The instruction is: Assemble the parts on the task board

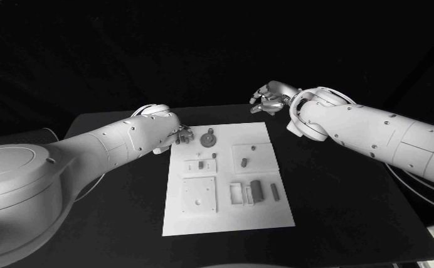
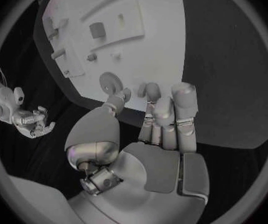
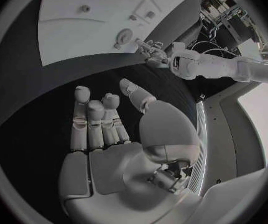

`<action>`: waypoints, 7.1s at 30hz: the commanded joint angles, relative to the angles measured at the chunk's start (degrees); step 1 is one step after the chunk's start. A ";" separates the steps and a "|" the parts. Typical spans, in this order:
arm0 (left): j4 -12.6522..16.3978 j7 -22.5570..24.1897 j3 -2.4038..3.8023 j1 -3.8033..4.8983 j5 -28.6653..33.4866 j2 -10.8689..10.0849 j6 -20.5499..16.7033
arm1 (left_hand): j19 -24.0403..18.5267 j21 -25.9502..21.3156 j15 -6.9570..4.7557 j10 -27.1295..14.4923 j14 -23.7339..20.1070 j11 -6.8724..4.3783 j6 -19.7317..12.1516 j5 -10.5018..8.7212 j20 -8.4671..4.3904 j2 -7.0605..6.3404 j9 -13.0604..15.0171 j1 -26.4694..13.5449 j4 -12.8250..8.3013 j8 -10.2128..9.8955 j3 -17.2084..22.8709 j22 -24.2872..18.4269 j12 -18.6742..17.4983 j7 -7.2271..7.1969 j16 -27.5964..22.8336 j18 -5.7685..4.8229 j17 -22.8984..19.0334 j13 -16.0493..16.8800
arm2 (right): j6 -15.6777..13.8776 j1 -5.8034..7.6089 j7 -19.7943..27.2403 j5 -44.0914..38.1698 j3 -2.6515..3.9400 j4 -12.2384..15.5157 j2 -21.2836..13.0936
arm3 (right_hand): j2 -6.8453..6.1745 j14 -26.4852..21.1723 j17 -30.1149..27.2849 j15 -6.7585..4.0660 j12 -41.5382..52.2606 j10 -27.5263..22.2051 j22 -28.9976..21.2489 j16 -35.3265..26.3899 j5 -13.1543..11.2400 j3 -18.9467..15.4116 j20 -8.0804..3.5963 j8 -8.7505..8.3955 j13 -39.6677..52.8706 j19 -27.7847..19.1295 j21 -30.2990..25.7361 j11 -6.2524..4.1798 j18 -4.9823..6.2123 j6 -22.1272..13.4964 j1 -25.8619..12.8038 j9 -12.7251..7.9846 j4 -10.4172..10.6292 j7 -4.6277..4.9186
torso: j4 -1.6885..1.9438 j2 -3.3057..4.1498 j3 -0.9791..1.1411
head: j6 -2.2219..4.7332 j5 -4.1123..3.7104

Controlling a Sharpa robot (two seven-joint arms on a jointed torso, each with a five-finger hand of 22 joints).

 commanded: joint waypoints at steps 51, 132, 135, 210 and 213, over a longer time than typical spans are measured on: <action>-1.49 0.60 0.00 -0.24 0.20 0.97 0.13 | 0.59 0.24 -0.31 0.60 0.32 -0.25 1.25 0.14 -0.31 2.63 0.92 1.45 -2.36 -1.20 0.75 0.27 0.28 -0.10 0.36 7.24 -0.33 -0.35 | 0.48 0.02 0.17 -0.73 0.02 0.40 -0.04 | 0.53 -0.09 -0.13 -0.38 0.27 -0.06 0.72 0.36 0.60 0.35 -0.17 0.26 -0.11 0.27 -0.29 -0.03 0.64 0.37 0.00 -0.06 -0.01 0.52 | 0.03 -0.01 0.05 | -0.47 -0.27; 24.74 -3.28 -2.79 2.40 20.02 -13.37 -13.63 | 2.68 0.19 -3.20 7.11 2.34 -3.47 7.02 21.41 -1.41 2.64 11.85 8.54 -8.12 10.76 10.02 0.66 -0.27 -3.66 1.78 4.54 0.67 -0.36 | 2.22 0.01 -0.39 -0.71 -0.01 -1.15 -0.18 | 0.46 -0.11 -0.20 -0.39 0.27 -0.06 0.72 0.35 0.72 0.35 -0.17 0.29 -0.19 0.25 -0.32 -0.05 0.64 0.37 -0.13 -0.07 0.00 0.51 | 0.94 -1.12 0.05 | -0.82 -0.38; 25.80 -3.58 -2.79 2.38 19.34 -13.86 -13.94 | 2.70 0.22 -3.22 7.15 2.41 -3.48 7.04 21.52 -1.42 2.62 11.86 8.52 -8.15 10.87 10.04 0.68 -0.25 -3.69 1.89 4.53 0.80 -0.35 | 2.20 0.01 -0.38 -0.71 -0.01 -1.19 -0.18 | 0.46 -0.12 -0.20 -0.39 0.27 -0.07 0.72 0.35 0.72 0.35 -0.17 0.29 -0.19 0.24 -0.33 -0.04 0.64 0.36 -0.14 -0.07 0.00 0.51 | 0.93 -1.07 0.13 | -0.73 -0.16; 28.69 -5.86 -2.85 0.72 17.85 -13.73 -12.68 | 2.90 1.34 -3.40 9.01 4.91 -3.87 7.85 24.19 -1.10 3.26 11.11 5.88 -8.36 14.52 10.29 1.72 0.66 -4.36 6.68 3.61 6.67 -0.10 | 2.78 -0.24 -0.29 -0.70 -0.14 -1.62 0.39 | 0.52 -0.24 -0.28 -0.38 0.26 -0.16 0.73 0.32 1.42 0.47 -0.14 0.31 -0.28 0.14 -0.40 -0.03 0.64 0.34 -0.09 -0.09 -0.01 0.52 | 0.80 -0.98 0.22 | -2.61 2.06; 28.81 -5.91 -2.86 0.62 17.40 -13.79 -12.63 | 2.89 1.35 -3.40 9.02 4.93 -3.87 7.85 24.21 -1.10 3.27 11.10 5.88 -8.37 14.53 10.31 1.73 0.66 -4.37 6.71 3.60 6.72 -0.10 | 2.76 -0.25 -0.32 -0.70 -0.14 -1.65 0.37 | 0.52 -0.24 -0.28 -0.38 0.26 -0.16 0.74 0.32 1.43 0.47 -0.14 0.31 -0.29 0.14 -0.40 -0.03 0.64 0.34 -0.09 -0.09 -0.02 0.52 | 0.82 -0.98 0.24 | -2.73 2.09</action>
